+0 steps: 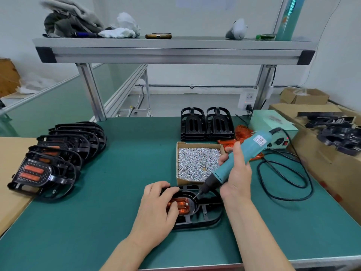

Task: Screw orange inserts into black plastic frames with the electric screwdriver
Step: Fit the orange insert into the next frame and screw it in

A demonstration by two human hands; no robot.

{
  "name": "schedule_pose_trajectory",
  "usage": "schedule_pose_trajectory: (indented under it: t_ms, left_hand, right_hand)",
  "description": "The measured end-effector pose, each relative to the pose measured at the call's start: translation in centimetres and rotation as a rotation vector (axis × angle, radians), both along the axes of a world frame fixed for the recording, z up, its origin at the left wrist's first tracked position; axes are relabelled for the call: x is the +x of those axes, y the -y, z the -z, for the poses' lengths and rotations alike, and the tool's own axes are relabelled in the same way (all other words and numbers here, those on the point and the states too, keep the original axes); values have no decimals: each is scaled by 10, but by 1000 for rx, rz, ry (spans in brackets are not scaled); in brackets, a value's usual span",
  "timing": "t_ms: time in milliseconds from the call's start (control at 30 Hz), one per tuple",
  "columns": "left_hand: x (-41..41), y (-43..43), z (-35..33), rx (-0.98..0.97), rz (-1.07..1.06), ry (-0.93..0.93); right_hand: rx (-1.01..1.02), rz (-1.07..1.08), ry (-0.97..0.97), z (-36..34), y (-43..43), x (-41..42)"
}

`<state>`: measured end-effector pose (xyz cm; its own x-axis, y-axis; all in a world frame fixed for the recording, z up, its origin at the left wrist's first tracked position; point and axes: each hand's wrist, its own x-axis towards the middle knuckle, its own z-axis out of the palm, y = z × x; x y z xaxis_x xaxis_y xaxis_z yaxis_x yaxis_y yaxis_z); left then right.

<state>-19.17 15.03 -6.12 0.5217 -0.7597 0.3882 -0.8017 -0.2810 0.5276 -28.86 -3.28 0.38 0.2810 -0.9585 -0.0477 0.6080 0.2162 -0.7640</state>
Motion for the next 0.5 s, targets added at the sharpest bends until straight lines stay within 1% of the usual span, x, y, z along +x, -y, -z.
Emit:
schedule_pose_trajectory:
  t_ms: [100, 267, 433, 500]
  left_hand:
    - [0, 2, 0, -2, 1, 2]
    - [-3, 6, -5, 21, -1, 21]
    - [6, 27, -30, -133, -5, 81]
    - [17, 44, -45, -70, 34, 129]
  right_hand:
    - [84, -45, 33, 13, 7, -1]
    - [132, -107, 95, 17, 13, -3]
    - [157, -126, 118, 20, 15, -4]
    - [153, -122, 84, 20, 14, -3]
